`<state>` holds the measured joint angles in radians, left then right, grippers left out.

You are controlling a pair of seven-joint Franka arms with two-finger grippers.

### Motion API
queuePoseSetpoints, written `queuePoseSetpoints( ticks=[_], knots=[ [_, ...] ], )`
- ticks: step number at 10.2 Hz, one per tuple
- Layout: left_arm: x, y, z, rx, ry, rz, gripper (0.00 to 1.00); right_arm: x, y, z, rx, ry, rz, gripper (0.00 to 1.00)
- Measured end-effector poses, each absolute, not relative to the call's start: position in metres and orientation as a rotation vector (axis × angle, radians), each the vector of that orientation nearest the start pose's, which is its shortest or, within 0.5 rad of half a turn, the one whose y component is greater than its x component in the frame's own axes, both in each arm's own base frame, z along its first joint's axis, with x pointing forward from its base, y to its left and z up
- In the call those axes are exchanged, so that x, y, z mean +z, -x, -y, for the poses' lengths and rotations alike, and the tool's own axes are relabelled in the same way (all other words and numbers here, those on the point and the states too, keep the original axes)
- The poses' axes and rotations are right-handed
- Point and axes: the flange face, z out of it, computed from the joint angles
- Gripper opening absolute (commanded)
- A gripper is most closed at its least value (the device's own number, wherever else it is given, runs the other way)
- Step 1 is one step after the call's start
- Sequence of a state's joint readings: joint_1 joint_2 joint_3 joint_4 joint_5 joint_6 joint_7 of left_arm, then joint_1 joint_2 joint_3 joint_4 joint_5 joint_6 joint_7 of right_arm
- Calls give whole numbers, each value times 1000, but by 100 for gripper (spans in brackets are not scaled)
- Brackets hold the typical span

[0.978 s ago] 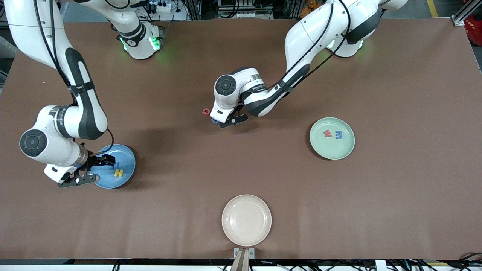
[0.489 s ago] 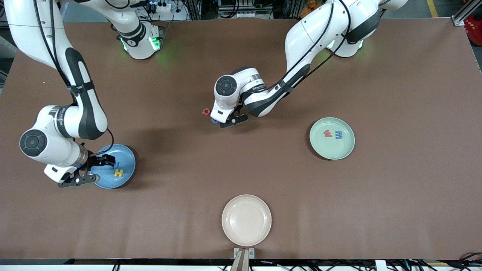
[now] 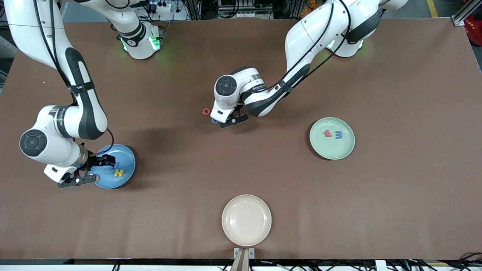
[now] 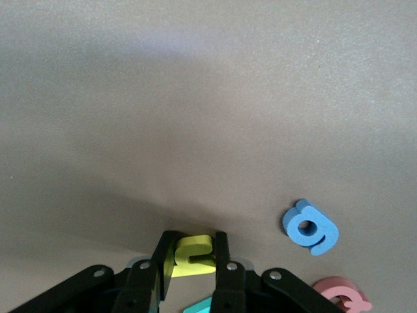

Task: Sort uppercase to blue plate, lowercase to green plate
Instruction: 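Lower the left gripper and grasp the yellow lowercase n, then carry the yellow n with the left gripper over the green plate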

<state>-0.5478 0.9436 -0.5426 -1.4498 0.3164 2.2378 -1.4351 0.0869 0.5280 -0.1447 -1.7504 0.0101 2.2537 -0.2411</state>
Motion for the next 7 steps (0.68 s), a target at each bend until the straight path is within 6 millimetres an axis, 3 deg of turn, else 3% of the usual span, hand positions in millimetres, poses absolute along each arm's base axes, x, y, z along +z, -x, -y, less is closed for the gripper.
queuePoseSetpoints(
  ticks=[7],
  knots=[
    [173,-400,593,297,3129,519,13,271,-661,29,46,3187,314,100]
  ],
)
